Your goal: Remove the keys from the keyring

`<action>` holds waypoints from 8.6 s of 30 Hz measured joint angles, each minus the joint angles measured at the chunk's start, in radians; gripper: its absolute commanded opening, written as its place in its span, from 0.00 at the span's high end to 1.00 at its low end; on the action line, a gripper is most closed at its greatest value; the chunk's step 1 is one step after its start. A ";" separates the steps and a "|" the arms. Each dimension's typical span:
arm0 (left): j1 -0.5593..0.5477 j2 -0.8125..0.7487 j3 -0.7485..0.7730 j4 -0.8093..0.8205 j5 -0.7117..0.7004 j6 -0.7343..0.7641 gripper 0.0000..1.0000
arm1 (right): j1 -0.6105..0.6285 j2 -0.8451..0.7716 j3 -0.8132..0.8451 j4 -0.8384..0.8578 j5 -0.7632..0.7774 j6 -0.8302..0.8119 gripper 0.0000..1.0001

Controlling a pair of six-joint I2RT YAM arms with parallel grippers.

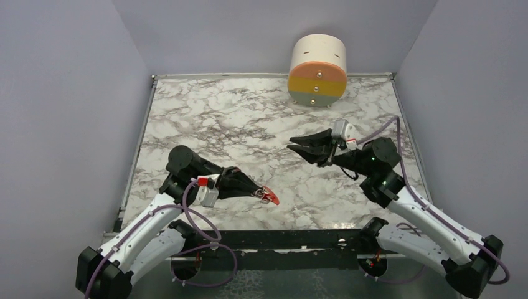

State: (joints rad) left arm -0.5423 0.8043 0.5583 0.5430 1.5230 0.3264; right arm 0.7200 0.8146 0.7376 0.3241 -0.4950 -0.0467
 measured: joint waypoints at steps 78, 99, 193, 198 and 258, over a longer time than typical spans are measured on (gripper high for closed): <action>0.016 0.099 0.070 -0.031 -0.047 0.126 1.00 | 0.080 0.165 -0.059 0.085 -0.429 0.154 0.64; 0.011 0.088 0.069 -0.031 -0.046 0.114 1.00 | 0.080 0.113 -0.070 0.056 -0.340 0.105 0.64; -0.023 0.039 0.117 -0.164 -0.466 0.055 0.99 | 0.117 0.046 0.109 -0.282 -0.091 -0.560 0.98; -0.019 0.043 0.117 -0.188 -0.478 0.069 0.37 | 0.125 0.042 0.051 -0.203 -0.039 -0.583 0.98; -0.147 0.242 0.151 0.305 -0.977 -0.507 0.73 | 0.099 -0.002 0.003 -0.023 0.115 -0.588 0.98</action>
State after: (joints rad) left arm -0.6895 1.0466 0.7094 0.8478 0.5457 -0.1802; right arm 0.8192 0.8127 0.7406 0.3008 -0.3798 -0.6350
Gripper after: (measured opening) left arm 0.273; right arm 0.020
